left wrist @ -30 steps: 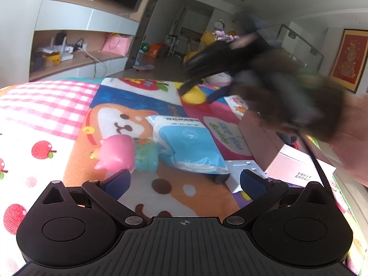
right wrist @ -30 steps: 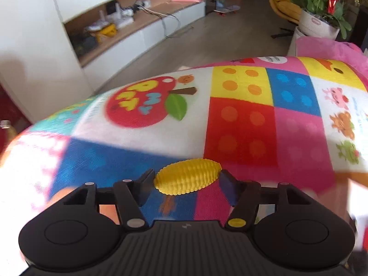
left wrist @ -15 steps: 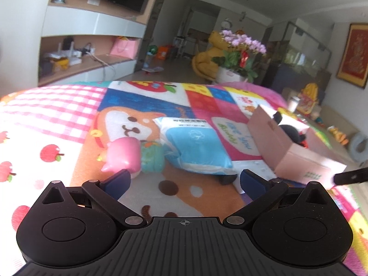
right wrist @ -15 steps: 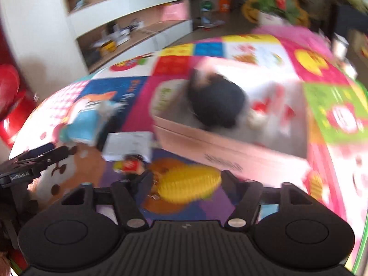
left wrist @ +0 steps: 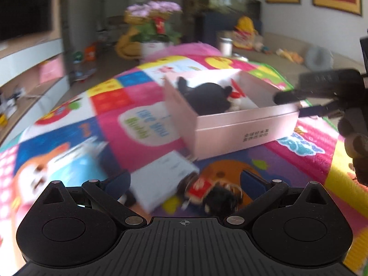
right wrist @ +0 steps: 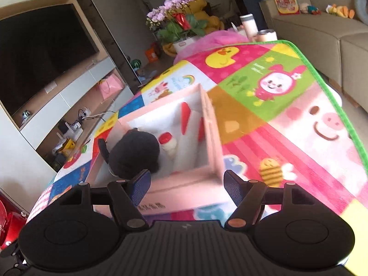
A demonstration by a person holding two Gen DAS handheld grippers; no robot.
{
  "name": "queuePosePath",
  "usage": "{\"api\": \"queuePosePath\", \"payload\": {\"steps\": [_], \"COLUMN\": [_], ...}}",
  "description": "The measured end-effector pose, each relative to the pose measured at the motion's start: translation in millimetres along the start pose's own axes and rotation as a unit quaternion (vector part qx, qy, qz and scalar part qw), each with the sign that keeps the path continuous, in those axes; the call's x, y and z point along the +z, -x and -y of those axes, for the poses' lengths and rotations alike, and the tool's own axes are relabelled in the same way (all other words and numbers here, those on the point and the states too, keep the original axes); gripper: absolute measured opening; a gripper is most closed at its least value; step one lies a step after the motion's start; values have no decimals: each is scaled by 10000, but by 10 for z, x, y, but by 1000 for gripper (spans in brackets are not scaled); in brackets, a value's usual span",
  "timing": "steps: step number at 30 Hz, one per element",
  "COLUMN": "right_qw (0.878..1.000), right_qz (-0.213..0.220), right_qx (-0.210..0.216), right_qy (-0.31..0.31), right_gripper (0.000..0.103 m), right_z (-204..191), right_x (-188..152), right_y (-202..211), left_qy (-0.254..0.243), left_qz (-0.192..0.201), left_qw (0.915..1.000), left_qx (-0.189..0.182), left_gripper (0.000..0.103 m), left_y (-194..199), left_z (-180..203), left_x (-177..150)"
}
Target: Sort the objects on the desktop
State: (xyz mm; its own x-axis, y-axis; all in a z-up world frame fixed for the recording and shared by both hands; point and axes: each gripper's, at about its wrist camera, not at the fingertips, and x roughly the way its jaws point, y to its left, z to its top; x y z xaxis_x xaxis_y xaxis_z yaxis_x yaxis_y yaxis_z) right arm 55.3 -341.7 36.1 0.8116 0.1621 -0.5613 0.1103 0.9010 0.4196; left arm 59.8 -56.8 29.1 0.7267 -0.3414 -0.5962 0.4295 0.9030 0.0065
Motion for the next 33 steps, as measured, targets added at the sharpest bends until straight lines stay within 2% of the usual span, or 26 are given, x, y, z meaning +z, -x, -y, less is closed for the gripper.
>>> {"api": "queuePosePath", "payload": {"steps": [2,5,7,10,14,17,19,22,24,26,28,29,30,33], "right_qw": [10000,9997,9988,9968,9880,9763,9715,9702,9667,9599,9525,9487,9459,9433], "right_qz": [41,-66,-185,-298,-27,-68,-233,-574,-786,-1015,-1286,-1456,-1608,-1836], "right_qx": [-11,224,415,527,434,385,317,644,924,1103,1137,1153,1157,1082], "right_qy": [2,-16,173,515,1483,2129,2340,2265,2255,2368,2514,2559,2571,2544], "right_gripper": [76,76,76,75,75,81,81,81,81,80,69,57,54,54], "right_z": [-58,-170,-290,-448,-532,-445,-332,-122,-22,13,9,-4,-22,-67], "right_x": [17,52,69,103,88,-28,-112,-251,-423,-684,-937,-1044,-1135,-1320], "right_y": [-81,-212,-326,-411,-57,344,575,980,1232,1472,1617,1650,1662,1600], "left_qy": [43,340,522,667,866,843,582,57,-36,141,390,487,572,678], "left_qz": [-79,-206,-255,-113,52,80,77,163,240,209,153,149,170,287], "left_qw": [9999,9985,9971,9968,9955,9943,9936,9932,9933,9941,9954,9958,9960,9964], "left_qx": [-104,-389,-489,-414,-377,-654,-968,-1155,-1127,-1051,-864,-763,-662,-421], "left_gripper": [103,103,103,103,103,103,103,103,103,103,103,103,103,103], "left_y": [-167,-320,-331,-169,132,284,355,446,512,542,571,598,629,745], "left_z": [-65,-211,-274,-281,-167,50,264,565,663,666,629,612,578,481], "left_x": [78,124,117,56,-78,-161,-190,-199,-212,-218,-228,-239,-241,-243]}}
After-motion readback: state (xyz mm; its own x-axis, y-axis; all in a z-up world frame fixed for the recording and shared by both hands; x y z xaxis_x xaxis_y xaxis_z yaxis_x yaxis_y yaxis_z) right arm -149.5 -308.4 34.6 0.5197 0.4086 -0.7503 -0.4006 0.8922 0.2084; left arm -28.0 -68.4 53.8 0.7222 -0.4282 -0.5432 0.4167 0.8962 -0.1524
